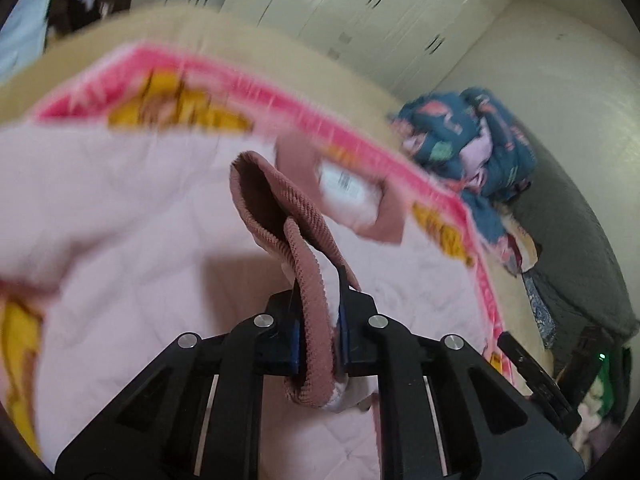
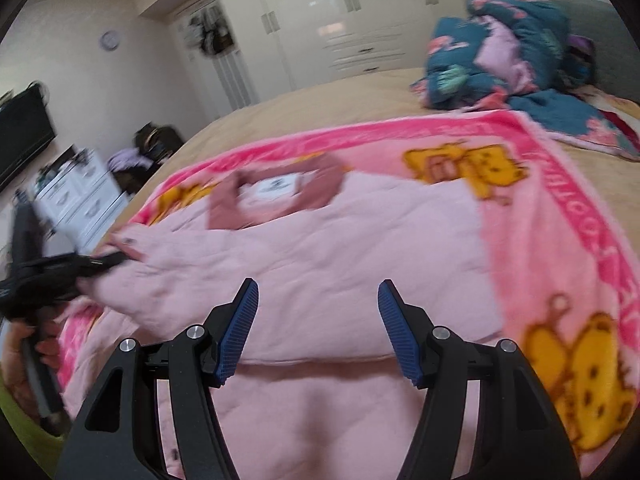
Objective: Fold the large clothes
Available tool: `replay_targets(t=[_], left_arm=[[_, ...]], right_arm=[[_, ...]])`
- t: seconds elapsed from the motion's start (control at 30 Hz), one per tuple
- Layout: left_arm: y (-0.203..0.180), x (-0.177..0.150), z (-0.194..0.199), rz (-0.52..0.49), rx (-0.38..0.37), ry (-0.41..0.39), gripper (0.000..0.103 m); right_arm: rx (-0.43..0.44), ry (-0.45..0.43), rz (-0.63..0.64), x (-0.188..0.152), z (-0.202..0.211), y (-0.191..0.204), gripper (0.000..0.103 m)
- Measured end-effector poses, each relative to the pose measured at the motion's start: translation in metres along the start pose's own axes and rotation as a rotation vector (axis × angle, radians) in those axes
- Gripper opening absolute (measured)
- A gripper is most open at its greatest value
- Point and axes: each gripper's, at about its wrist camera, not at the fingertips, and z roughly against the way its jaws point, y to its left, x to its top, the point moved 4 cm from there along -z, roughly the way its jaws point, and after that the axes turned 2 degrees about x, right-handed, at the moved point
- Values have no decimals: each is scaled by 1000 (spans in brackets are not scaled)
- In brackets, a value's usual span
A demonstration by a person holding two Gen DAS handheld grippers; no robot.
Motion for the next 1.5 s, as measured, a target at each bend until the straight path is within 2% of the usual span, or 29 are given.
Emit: replay_targets(t=[0.1, 0.17, 0.27, 0.4, 0.5, 0.67, 0.83, 0.93, 1.07, 1.17, 1.23, 1.3, 1.37, 1.43, 1.5], left_arm=[[-3, 12, 13, -31, 6, -62, 7], [5, 13, 12, -51, 44, -71, 7], [31, 4, -8, -40, 120, -19, 7], [61, -13, -36, 28, 173, 78, 8], [69, -18, -41, 15, 215, 95, 10], [74, -21, -43, 5, 241, 110, 14], [87, -29, -51, 24, 265, 134, 23], [87, -31, -50, 28, 265, 142, 25], [84, -29, -43, 16, 282, 148, 28], [81, -29, -38, 19, 283, 153, 39], [79, -28, -33, 16, 286, 148, 51], [77, -28, -29, 13, 287, 146, 58], [74, -27, -24, 6, 294, 142, 65], [72, -27, -18, 2, 303, 140, 80], [72, -28, -14, 4, 307, 137, 86]], right_arm=[[-23, -6, -19, 3, 1, -13, 61], [-29, 7, -16, 3, -5, -14, 61], [-35, 40, -7, 2, -21, -10, 61], [-29, 70, 6, 0, -36, 0, 61], [-37, 88, 9, -1, -45, 1, 63], [-69, 130, -7, -6, -61, -7, 68], [-106, 213, -70, -22, -79, -28, 70], [-113, 218, -87, -25, -82, -31, 70], [-93, 195, -93, -22, -72, -23, 79], [-57, 179, -99, -19, -64, -12, 85], [-33, 174, -90, -18, -60, -4, 85], [-20, 172, -78, -16, -58, 3, 87], [-1, 161, -73, -14, -55, 13, 97], [19, 151, -75, -12, -51, 19, 97], [34, 145, -70, -10, -49, 28, 97]])
